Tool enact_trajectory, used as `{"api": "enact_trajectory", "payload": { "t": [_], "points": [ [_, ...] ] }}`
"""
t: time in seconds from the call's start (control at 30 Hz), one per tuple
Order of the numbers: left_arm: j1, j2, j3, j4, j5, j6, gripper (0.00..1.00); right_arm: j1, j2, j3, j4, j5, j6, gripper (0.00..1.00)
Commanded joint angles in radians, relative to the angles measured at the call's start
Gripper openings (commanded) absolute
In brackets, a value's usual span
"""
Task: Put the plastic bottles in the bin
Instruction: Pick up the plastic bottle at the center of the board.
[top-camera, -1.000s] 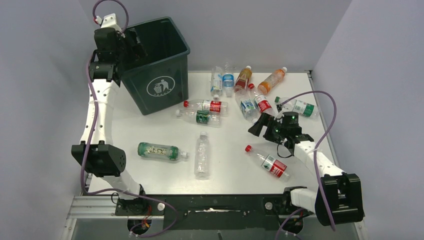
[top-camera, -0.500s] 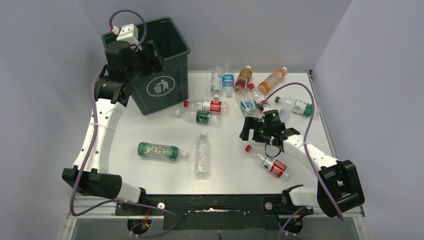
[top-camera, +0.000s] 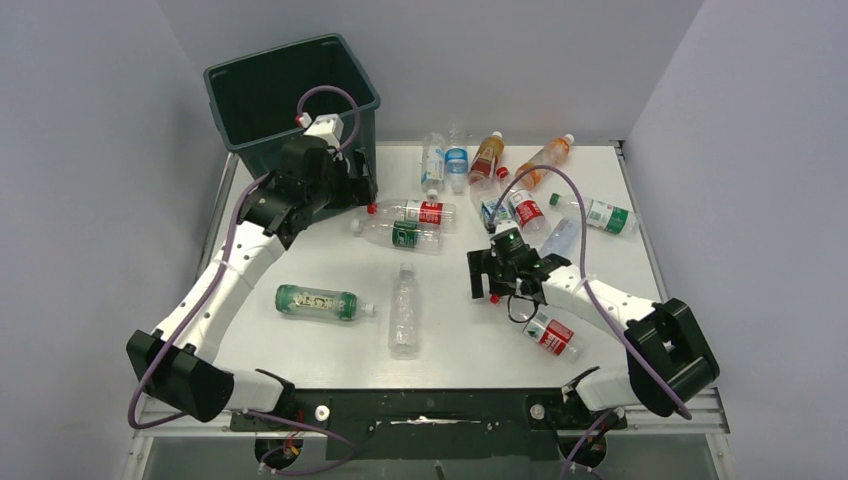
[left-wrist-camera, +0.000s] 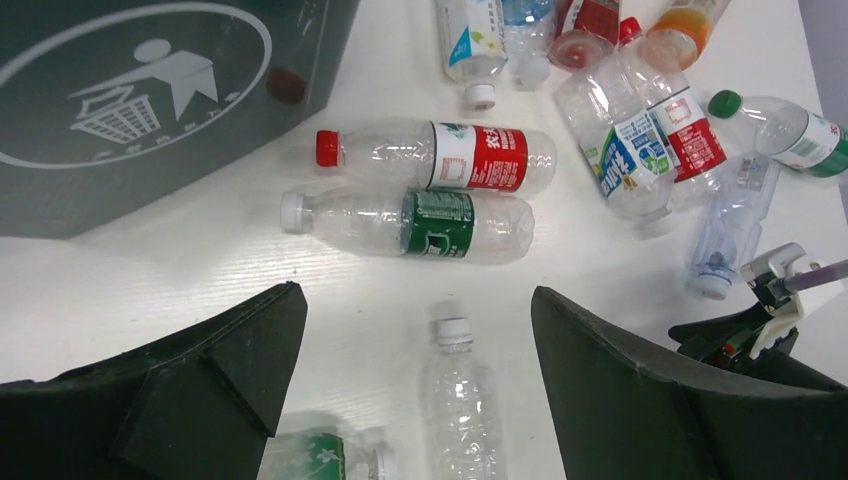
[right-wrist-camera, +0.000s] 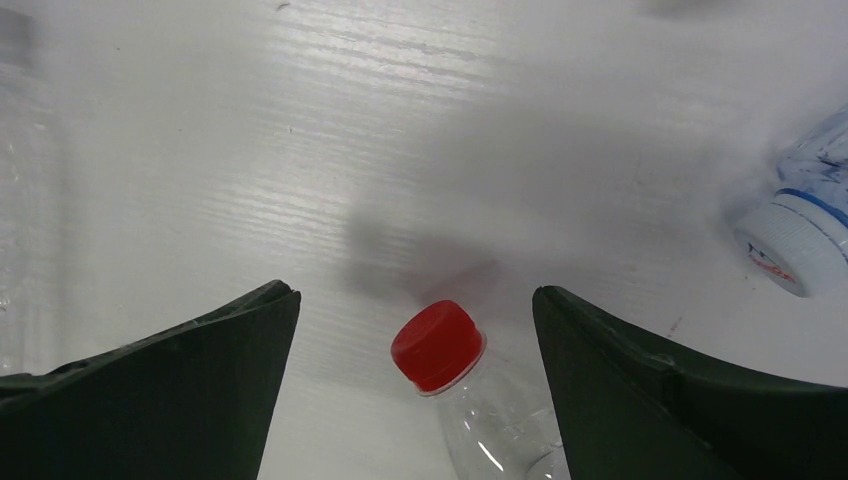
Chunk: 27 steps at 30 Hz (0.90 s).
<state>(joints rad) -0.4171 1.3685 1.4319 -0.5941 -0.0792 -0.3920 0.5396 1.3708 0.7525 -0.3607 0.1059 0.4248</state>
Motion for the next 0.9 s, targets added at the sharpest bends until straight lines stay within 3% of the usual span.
{"api": "enact_trajectory", "payload": {
  "t": [0.0,0.57,0.87],
  "points": [
    [-0.03,-0.063,-0.031,0.06,-0.017,-0.028,0.84,0.03,0.003,0.018,0.017,0.039,-0.017,0.89],
    [-0.116,-0.097,-0.148,0.068,-0.043,-0.061,0.84,0.067,0.086,0.028,-0.01,0.062,-0.024,0.75],
    [-0.117,-0.088,-0.17,0.073,-0.057,-0.054,0.84,0.087,0.102,0.036,-0.034,0.064,-0.009,0.75]
  ]
}}
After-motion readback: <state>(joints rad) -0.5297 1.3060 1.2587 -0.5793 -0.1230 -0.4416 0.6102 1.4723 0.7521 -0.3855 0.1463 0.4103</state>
